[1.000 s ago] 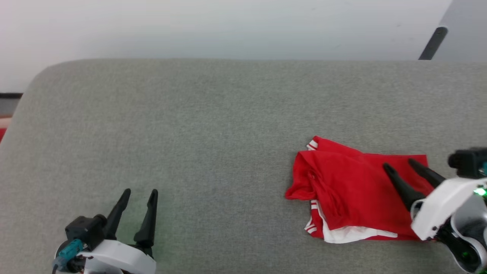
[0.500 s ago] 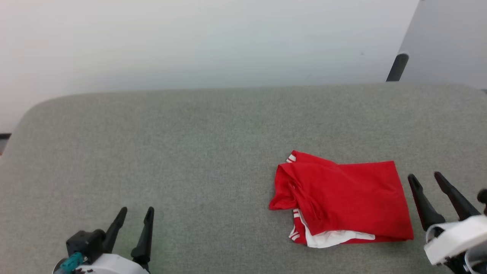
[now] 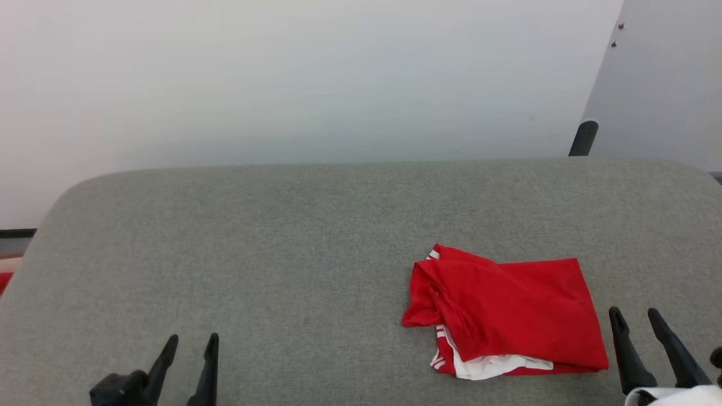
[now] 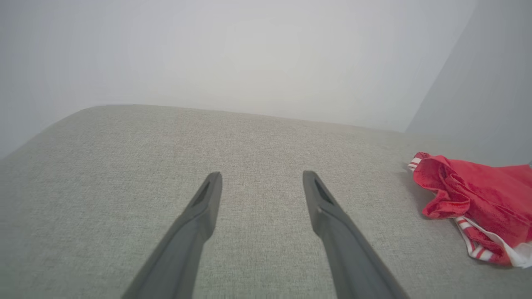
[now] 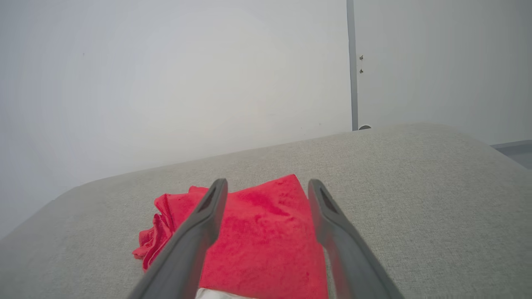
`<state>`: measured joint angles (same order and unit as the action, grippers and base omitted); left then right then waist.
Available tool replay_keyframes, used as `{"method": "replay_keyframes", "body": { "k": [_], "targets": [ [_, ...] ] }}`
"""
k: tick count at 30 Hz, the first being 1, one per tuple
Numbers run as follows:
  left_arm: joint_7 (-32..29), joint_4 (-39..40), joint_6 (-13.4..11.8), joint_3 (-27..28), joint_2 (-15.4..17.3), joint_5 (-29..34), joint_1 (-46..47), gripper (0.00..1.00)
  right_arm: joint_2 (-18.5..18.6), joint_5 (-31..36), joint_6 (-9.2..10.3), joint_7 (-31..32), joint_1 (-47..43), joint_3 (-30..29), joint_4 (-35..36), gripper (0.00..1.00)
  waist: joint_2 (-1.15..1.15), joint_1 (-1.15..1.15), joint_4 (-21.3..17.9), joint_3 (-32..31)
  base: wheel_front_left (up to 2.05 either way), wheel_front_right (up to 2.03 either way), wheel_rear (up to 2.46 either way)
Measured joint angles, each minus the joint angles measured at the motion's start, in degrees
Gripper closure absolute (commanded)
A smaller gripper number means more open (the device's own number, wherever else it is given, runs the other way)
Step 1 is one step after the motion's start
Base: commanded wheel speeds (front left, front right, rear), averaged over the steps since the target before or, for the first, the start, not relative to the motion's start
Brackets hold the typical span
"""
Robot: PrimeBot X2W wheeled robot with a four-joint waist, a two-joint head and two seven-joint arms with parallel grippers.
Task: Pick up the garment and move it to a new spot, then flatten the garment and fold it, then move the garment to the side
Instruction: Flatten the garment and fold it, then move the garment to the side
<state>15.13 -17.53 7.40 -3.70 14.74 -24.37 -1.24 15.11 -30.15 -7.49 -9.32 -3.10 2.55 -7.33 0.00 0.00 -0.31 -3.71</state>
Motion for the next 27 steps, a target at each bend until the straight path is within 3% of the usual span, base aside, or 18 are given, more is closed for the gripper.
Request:
{"method": "replay_keyframes", "body": {
  "k": [15,27],
  "targets": [
    [-0.4,9.3,-1.5,1.1,0.1,4.0,-8.7,0.00,-1.6,3.1,0.00,1.9,-5.7,-3.9,6.7,0.00,0.00,0.00,2.2,-1.2,0.00,0.00,0.00],
    [-1.7,12.5,-2.4,0.3,0.3,3.7,-9.5,0.00,-2.2,4.5,0.00,3.9,-6.7,-4.6,8.9,0.00,0.00,0.00,2.4,-0.4,0.00,0.00,0.00]
  ]
}}
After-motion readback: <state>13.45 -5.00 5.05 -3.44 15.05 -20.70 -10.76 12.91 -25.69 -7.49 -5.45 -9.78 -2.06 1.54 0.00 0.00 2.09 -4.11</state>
